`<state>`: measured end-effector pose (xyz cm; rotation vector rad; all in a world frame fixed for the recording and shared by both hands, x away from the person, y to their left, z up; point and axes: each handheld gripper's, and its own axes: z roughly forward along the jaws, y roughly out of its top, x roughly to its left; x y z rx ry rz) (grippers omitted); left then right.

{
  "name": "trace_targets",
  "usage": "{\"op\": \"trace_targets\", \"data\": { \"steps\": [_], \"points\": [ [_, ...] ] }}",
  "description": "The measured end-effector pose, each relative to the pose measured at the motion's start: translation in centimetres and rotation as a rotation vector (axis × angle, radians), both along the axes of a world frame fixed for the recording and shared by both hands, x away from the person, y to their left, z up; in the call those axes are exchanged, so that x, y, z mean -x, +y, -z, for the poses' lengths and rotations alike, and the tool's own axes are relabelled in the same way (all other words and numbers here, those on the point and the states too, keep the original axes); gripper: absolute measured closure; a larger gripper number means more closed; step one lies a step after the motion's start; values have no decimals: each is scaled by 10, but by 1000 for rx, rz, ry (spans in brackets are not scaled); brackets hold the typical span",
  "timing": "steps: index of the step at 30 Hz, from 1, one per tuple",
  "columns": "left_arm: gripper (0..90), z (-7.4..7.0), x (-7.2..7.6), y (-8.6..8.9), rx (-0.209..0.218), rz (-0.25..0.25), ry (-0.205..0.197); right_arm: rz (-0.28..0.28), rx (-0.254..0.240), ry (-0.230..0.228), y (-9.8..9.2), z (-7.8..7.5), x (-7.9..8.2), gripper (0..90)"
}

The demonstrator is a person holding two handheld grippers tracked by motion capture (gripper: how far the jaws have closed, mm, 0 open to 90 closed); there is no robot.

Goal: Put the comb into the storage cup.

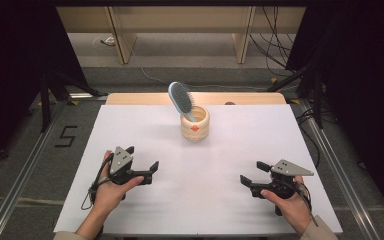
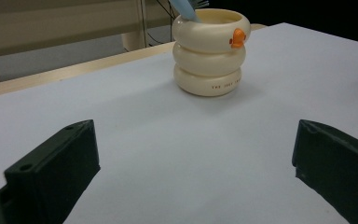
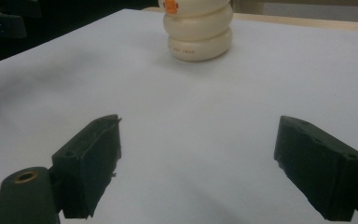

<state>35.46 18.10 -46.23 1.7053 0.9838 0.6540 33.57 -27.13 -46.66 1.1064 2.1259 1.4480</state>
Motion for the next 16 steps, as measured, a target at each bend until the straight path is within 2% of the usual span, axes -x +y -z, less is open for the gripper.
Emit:
{"op": "trace_targets", "data": {
  "steps": [6,16],
  "points": [
    [2,2,5,5,6,-5,9,-1,1,1,0,1,0,155],
    [4,4,4,8,9,-18,16,-3,1,-2,0,1,-1,155]
  ]
}}
